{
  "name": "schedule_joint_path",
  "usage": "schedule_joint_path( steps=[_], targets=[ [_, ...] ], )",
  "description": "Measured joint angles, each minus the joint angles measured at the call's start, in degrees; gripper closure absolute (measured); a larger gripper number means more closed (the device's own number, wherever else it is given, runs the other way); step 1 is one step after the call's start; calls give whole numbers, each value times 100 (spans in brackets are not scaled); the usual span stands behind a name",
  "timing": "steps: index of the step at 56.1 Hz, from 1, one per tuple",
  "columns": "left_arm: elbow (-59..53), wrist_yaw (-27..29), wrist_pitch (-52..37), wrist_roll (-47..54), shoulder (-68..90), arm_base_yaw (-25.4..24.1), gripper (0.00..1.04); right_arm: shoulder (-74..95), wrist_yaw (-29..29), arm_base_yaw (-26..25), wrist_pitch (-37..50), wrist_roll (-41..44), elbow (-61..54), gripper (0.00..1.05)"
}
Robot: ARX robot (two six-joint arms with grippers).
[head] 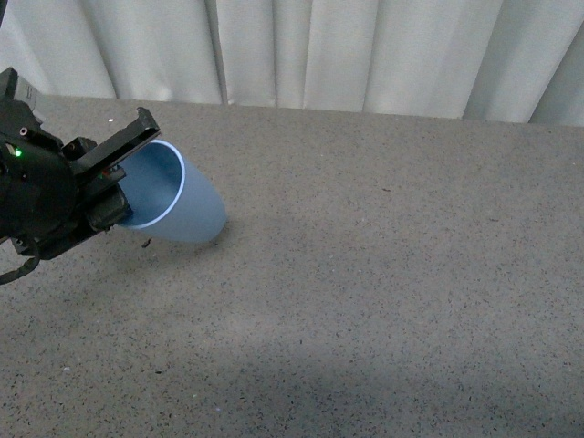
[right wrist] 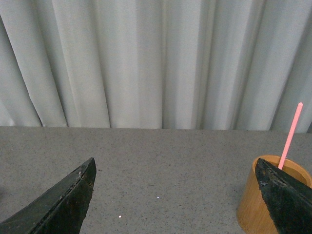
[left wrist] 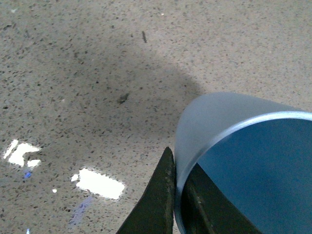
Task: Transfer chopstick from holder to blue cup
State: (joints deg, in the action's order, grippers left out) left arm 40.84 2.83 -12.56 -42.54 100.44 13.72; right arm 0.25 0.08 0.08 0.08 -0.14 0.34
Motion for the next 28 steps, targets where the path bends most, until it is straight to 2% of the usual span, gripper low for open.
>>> schedule_joint_path(
  steps=[19, 28],
  targets=[
    [120, -7, 192, 46, -304, 278, 101, 0, -2, 0, 0, 0, 0, 10],
    [221, -7, 262, 129, -343, 601, 101, 0, 0, 0, 0, -2, 0, 10]
  ],
)
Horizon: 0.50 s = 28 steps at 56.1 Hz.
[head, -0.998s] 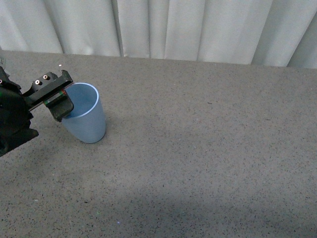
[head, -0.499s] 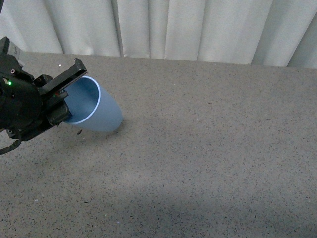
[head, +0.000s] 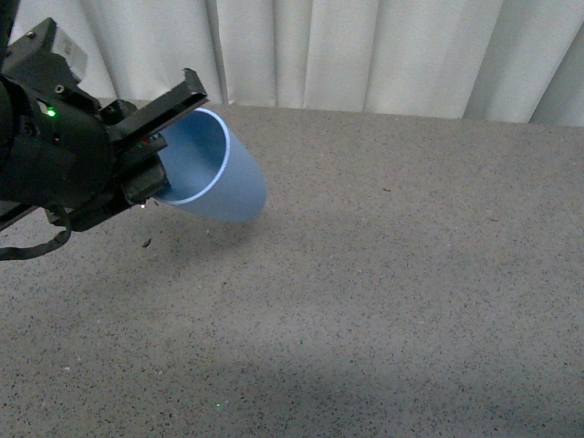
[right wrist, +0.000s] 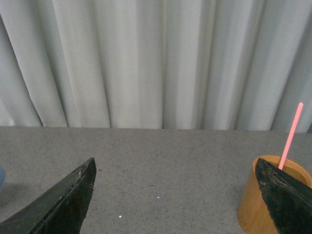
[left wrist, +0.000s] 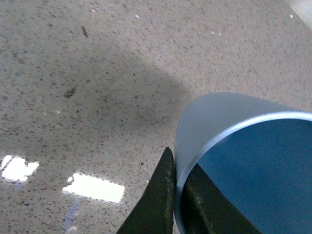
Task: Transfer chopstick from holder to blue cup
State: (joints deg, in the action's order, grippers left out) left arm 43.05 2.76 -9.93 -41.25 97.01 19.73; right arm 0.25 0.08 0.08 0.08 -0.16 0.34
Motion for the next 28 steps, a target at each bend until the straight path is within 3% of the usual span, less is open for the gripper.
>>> schedule_joint_path(
  steps=[28],
  targets=[
    [1193, -120, 247, -721, 962, 1126, 101, 0, 0, 0, 0, 2, 0, 10]
  ],
)
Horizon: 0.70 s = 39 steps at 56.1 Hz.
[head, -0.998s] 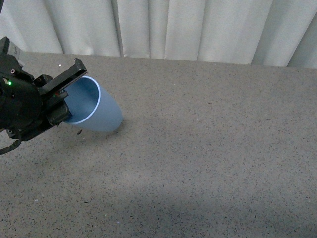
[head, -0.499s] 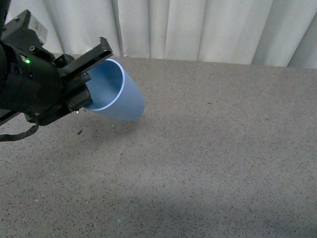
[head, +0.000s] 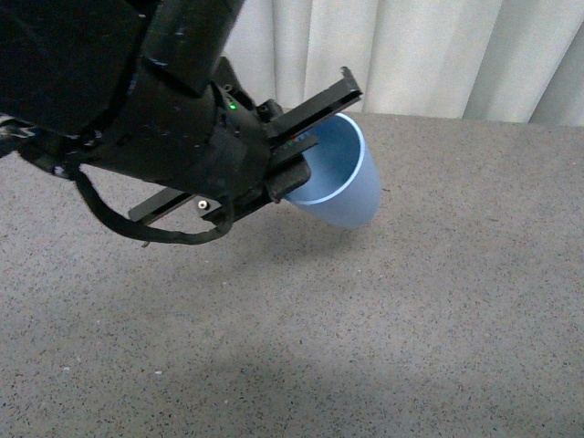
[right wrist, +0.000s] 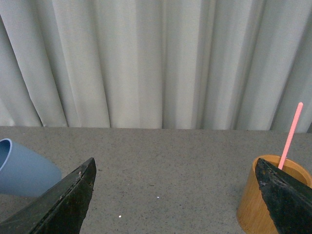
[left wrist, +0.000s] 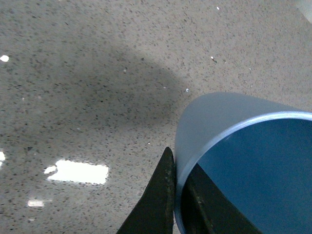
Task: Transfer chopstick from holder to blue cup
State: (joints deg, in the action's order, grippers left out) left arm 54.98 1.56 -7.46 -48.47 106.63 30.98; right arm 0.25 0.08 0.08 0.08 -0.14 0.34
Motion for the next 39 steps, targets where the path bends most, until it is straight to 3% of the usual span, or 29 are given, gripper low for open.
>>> schedule_joint_path(
  steps=[39],
  targets=[
    [914, 308, 348, -98, 1008, 756, 101, 0, -2, 0, 0, -2, 0, 10]
  ],
)
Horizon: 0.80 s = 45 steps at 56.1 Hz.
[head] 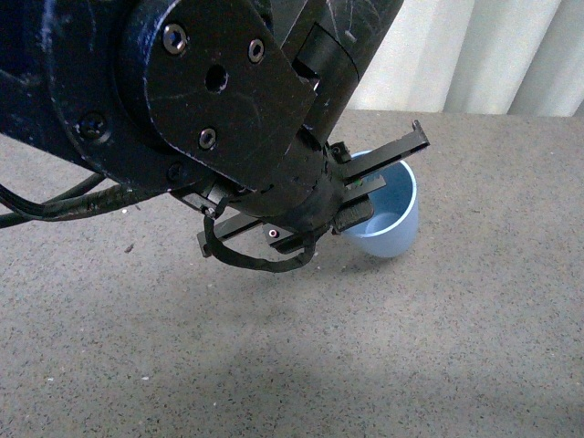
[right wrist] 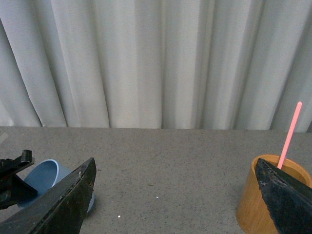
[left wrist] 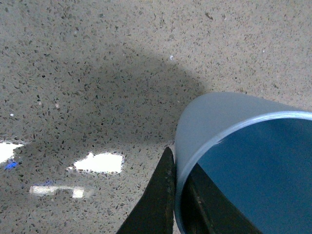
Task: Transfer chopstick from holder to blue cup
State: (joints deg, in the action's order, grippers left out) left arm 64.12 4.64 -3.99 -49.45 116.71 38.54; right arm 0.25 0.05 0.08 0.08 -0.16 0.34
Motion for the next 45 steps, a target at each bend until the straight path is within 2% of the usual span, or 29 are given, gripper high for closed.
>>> schedule_joint_path(
  steps=[20, 39, 45],
  targets=[
    [236, 168, 129, -138, 313, 24, 101, 0, 0, 0, 0, 2, 0, 10],
    [284, 83, 111, -170, 341, 24, 101, 0, 2, 0, 0, 2, 0, 10],
    [286, 77, 105, -168, 341, 26, 87, 0, 0, 0, 0, 0, 0, 10]
  ],
)
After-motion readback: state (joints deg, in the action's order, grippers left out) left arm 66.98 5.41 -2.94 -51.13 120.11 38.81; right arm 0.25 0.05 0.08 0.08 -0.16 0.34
